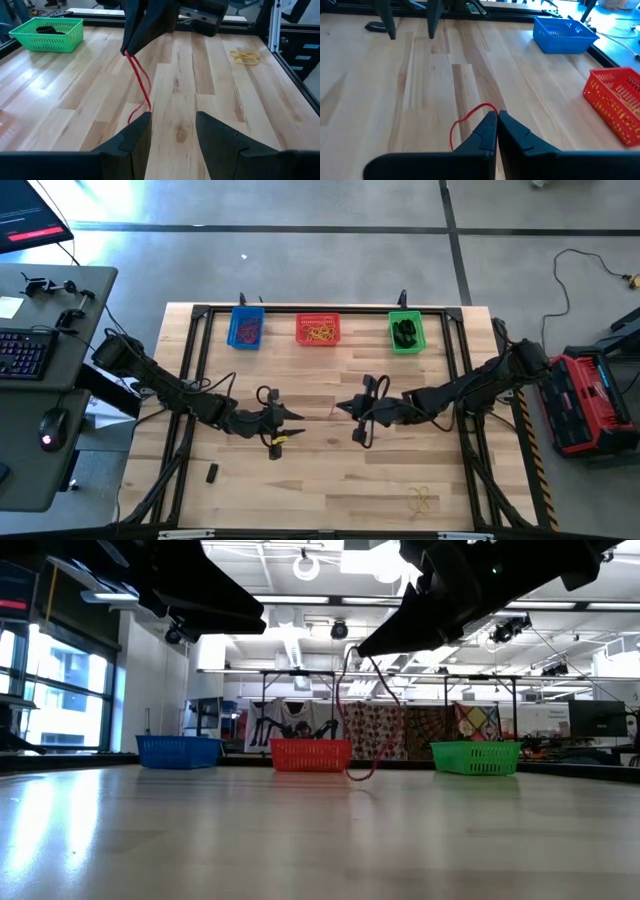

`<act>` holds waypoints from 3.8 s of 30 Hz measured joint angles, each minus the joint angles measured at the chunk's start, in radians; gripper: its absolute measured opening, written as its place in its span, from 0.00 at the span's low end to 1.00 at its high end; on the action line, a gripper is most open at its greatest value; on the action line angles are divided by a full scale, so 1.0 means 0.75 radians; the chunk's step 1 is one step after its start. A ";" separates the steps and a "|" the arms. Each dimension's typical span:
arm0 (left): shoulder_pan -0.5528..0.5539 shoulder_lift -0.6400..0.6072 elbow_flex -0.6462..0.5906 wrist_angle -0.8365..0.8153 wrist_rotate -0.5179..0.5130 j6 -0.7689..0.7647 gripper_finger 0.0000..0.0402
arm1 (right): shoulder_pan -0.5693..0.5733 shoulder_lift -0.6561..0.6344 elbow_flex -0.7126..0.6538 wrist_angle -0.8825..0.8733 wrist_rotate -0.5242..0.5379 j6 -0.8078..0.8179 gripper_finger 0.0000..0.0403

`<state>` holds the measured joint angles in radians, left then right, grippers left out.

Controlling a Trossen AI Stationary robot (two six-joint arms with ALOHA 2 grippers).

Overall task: Sort rubber bands into baskets
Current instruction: Put the orange rubberband into the blue bin

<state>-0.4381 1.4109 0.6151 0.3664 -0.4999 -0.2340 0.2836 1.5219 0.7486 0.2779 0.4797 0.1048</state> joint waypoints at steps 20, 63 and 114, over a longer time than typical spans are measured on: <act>0.070 0.025 0.001 0.118 0.173 0.018 0.37 | 0.009 -0.001 0.000 0.038 -0.026 -0.061 0.00; 0.150 0.372 0.246 0.159 0.004 0.000 0.59 | 0.027 -0.002 0.000 0.099 -0.068 -0.116 0.00; 0.236 -0.231 0.311 -0.934 -0.283 -0.259 0.00 | 0.027 -0.068 0.001 0.038 -0.010 -0.116 0.43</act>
<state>-0.2610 1.2379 0.8482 -0.3341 -0.7119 -0.4280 0.3038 1.4712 0.7494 0.3065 0.4725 0.0177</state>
